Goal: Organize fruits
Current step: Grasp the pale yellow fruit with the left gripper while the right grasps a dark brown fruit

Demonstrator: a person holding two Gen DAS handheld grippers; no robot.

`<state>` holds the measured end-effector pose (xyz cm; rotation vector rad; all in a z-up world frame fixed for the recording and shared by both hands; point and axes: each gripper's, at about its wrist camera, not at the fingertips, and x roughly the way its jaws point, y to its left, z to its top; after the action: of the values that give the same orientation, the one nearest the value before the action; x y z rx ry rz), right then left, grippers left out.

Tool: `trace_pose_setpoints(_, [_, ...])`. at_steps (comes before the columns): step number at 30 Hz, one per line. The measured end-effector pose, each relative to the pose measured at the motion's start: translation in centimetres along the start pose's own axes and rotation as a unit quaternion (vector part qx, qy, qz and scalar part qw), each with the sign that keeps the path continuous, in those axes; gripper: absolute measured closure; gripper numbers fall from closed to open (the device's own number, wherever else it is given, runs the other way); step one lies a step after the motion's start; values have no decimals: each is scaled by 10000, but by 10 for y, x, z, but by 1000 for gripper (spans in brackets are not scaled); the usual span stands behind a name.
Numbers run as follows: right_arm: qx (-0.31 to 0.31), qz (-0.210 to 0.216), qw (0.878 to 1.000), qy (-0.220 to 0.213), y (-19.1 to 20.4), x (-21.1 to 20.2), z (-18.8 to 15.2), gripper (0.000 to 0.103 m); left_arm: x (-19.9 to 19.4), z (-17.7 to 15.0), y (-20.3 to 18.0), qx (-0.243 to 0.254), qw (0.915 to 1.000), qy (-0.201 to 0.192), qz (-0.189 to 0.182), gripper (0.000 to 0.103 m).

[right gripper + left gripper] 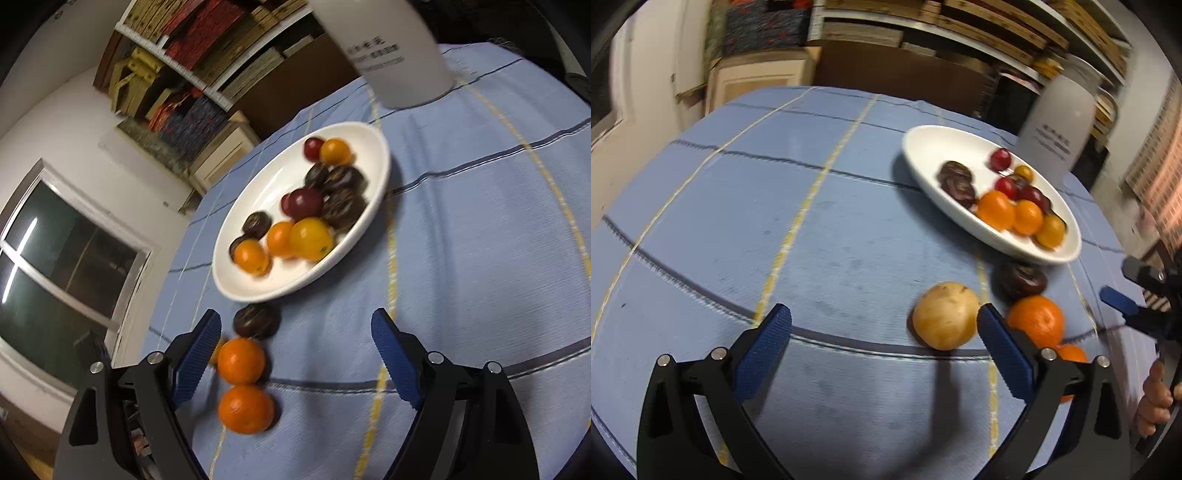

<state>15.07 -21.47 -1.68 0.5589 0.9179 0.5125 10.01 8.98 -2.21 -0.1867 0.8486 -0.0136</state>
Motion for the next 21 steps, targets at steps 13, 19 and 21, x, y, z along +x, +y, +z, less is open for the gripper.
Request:
trace_pose_setpoints(13, [250,96,9996,52,-8,1,2,19,21,1,-26,677,9972,241,213,4])
trace_pose_setpoints(19, [-26,183,9997,164,8,11,-4,19,21,-7,-41,1126,9931,318,82,51])
trace_pose_setpoints(21, [-160,210,9993,257,20,19,-7,20,21,-7,-45,1215,9921,311,58,58])
